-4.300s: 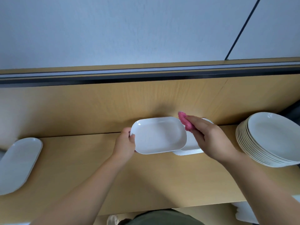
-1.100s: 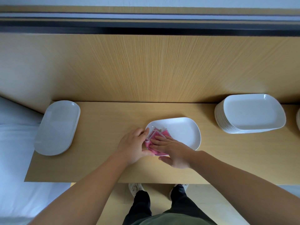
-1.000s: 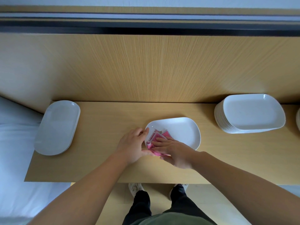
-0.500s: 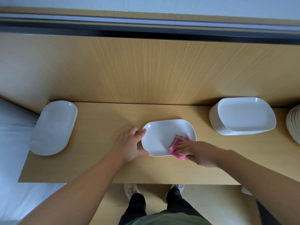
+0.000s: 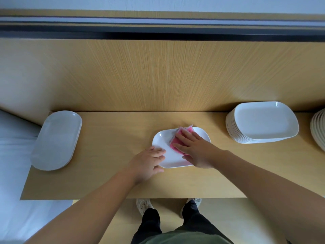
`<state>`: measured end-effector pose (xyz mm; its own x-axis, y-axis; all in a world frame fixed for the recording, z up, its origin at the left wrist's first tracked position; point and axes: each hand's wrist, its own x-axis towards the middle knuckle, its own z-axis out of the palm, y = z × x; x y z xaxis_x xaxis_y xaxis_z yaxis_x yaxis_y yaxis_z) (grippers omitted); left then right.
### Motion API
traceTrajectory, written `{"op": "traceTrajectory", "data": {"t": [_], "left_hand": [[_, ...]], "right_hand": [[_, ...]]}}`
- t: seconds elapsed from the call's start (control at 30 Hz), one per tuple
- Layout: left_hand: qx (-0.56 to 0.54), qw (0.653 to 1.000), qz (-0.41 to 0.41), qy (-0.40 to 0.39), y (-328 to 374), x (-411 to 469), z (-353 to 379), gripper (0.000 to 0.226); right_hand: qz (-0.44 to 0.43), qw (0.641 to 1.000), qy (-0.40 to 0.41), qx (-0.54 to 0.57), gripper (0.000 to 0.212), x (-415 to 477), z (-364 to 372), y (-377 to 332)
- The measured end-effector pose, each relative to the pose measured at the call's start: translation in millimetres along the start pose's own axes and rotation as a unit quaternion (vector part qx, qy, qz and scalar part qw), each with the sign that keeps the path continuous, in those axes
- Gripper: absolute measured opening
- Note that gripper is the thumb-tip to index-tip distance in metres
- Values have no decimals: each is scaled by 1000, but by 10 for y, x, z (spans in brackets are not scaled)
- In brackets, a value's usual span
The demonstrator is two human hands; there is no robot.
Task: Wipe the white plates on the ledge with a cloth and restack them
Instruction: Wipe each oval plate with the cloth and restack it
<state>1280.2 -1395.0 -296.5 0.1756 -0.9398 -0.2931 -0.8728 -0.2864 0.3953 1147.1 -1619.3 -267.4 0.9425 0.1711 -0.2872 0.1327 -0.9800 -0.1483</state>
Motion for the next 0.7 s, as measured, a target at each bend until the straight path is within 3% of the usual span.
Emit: {"op": "traceTrajectory", "data": {"t": [0.1,0.27,0.43,0.5,0.63,0.7], "left_hand": [[6,1000,14,20,28,8,2,65],[43,995,41,80,99,31,-42,51],[45,994,59,75,133,25,-44,52],[61,994,57,69,145,26,-51,52],[67,996,46,33,147,36,-71,53],[82,995,51,37,147,44,-69,54]], "right_hand": [[13,999,-40,-9,55,-8,89,8],[48,998,-41,-26,51,-85,90,149],[143,989,-39,19,79,-321,61,148],[175,981,-75,46,84,-416,58,63],[168,979,-96,65,92,-597,86,-84],[163,980,-88,69,76,-673,61,-136]]}}
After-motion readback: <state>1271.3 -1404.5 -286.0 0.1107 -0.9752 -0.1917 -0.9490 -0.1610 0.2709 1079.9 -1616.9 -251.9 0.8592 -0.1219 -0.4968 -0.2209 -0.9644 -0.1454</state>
